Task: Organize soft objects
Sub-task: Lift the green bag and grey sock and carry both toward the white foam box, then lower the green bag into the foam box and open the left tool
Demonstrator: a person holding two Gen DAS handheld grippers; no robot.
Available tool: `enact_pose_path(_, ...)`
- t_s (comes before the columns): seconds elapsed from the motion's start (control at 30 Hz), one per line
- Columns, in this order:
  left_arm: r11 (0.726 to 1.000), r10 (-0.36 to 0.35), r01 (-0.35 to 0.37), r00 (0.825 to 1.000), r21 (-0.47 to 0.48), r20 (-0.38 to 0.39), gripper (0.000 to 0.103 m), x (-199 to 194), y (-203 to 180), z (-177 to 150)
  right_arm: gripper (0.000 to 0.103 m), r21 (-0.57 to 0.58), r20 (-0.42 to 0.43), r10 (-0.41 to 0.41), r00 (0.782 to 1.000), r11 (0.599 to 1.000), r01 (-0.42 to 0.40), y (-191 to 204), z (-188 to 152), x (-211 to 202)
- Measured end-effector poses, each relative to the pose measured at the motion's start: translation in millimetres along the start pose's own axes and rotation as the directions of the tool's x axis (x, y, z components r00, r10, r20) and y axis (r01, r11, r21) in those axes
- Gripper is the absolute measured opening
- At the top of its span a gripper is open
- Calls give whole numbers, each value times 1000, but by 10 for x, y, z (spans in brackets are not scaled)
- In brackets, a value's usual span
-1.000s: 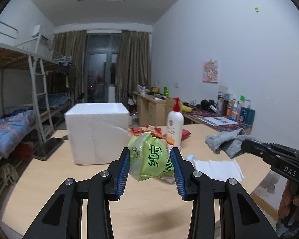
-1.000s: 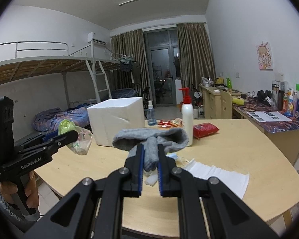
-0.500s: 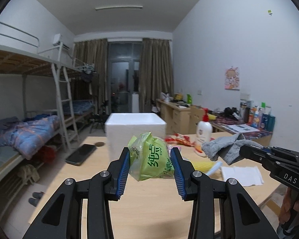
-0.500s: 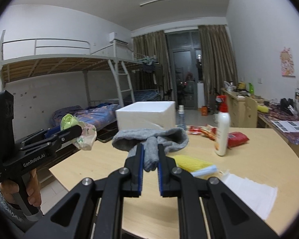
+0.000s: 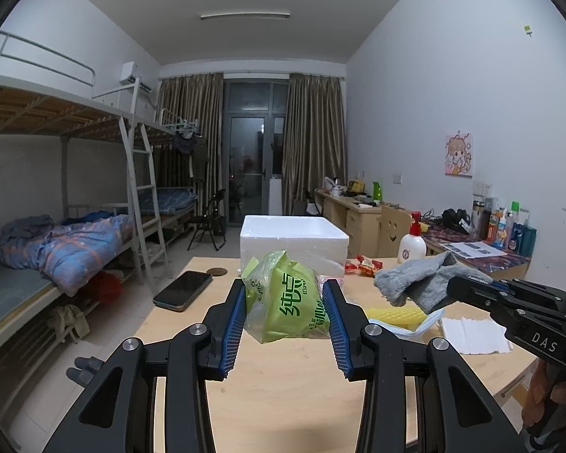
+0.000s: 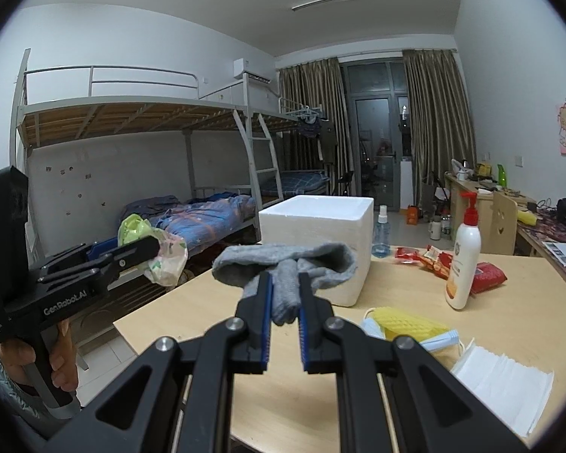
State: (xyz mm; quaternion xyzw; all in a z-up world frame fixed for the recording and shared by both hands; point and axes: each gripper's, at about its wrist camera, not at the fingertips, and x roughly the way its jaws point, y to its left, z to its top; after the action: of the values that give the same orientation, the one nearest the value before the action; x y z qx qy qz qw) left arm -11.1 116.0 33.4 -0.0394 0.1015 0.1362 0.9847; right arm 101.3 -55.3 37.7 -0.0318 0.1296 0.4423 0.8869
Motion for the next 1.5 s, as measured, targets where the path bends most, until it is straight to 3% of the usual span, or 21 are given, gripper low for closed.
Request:
enact_pose_path(0.63,1000,-19,18,999,-21,-48,42,345,-18,132,15,-3,-19,-22,1000,1000,22,-58,145,139)
enact_pose_path(1.5,999,-41,37,993,-37,-113,42,1321,110,926,15,-45,-36,-39,999,998,38,-268,904,823)
